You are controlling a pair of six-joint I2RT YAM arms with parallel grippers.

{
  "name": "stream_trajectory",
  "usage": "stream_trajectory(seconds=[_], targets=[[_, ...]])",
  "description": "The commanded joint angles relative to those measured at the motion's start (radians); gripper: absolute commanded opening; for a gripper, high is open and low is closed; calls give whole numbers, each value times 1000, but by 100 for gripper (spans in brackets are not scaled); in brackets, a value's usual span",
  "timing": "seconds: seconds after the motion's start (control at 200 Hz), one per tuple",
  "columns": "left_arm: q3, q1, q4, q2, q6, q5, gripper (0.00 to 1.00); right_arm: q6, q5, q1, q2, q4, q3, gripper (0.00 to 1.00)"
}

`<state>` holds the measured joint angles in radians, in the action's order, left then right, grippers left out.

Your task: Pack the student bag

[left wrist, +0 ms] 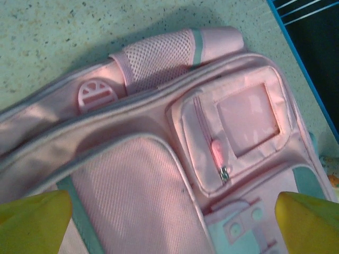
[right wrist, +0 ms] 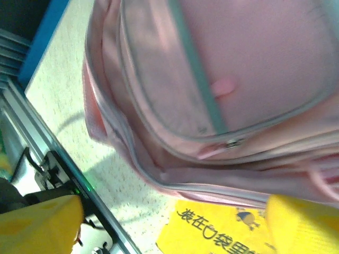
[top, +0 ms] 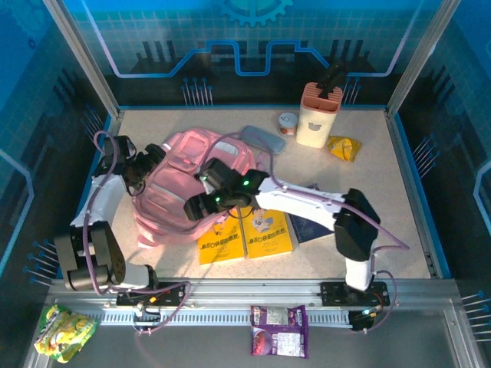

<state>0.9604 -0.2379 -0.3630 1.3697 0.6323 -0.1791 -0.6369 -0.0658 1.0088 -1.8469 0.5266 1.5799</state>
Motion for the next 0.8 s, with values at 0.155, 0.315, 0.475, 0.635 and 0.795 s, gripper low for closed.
stream_trajectory(seconds=[0.155, 0.315, 0.475, 0.635, 0.795], targets=[[-70, 180, -232, -198, 65, 41, 99, -111, 45, -200, 90, 89, -141, 99], [-142, 337, -250, -290, 150, 10, 99, -153, -61, -293, 50, 21, -193, 95], [-180, 538, -273, -374, 251, 78, 99, -169, -80, -325, -22, -64, -203, 91], [-174, 736, -311, -370, 311, 134, 97, -188, -90, -363, -102, -103, -175, 82], [-214, 939, -185, -330, 328, 145, 86, -162, -114, -369, -151, -154, -137, 58]])
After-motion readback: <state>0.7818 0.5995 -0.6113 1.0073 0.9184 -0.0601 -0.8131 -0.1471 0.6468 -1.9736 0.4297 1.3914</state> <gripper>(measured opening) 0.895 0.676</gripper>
